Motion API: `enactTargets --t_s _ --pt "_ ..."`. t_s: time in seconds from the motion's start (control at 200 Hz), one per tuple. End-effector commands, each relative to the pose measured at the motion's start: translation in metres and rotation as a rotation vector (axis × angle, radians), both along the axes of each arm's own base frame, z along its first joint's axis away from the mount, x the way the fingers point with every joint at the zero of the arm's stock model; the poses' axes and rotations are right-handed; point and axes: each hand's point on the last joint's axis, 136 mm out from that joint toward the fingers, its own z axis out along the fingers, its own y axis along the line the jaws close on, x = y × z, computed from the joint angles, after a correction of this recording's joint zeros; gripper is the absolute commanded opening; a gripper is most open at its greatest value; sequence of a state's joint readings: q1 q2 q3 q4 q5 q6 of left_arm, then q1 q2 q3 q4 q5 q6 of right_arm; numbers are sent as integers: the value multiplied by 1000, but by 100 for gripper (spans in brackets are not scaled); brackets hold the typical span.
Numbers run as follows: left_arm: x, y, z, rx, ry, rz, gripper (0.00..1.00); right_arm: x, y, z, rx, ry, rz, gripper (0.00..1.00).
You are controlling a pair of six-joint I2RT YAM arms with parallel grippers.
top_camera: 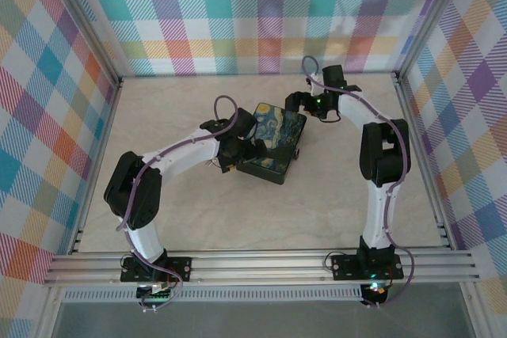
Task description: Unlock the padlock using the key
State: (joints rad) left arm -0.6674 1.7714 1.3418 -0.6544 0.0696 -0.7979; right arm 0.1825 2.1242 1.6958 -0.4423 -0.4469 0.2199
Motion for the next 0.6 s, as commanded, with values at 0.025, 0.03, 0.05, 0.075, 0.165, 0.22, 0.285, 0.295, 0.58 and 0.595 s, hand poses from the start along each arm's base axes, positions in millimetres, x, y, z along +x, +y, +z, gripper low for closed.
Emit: enactTargets --t_s 0.025,0.03,0.05,0.075,0.165,0.22,0.285,0.295,0.58,0.595 --pt "2 -17 13 -74 -33 -23 100 -8 22 24 130 -62 111 96" --pt "3 -17 13 -73 -32 -23 100 -9 23 24 132 -62 113 95" --pt "4 -18 12 -70 -33 -24 100 -11 24 23 139 -56 117 93" --pt "6 -19 11 -68 -33 -27 100 -14 24 22 144 -44 121 92" --pt "13 -20 12 -57 -48 -25 100 -24 23 24 150 -32 128 88" --pt "16 -22 15 -58 -61 -29 100 -32 22 26 146 -39 130 87" --pt "20 -23 17 -54 -67 -35 100 -42 19 29 139 -41 129 88" --pt "21 -23 17 -53 -66 -37 100 -44 18 30 139 -41 129 88" --pt "49 -30 21 -59 -108 -61 100 -103 -5 22 93 28 15 88" --pt "51 -31 22 -61 -112 -61 100 -106 -6 21 94 36 5 88"
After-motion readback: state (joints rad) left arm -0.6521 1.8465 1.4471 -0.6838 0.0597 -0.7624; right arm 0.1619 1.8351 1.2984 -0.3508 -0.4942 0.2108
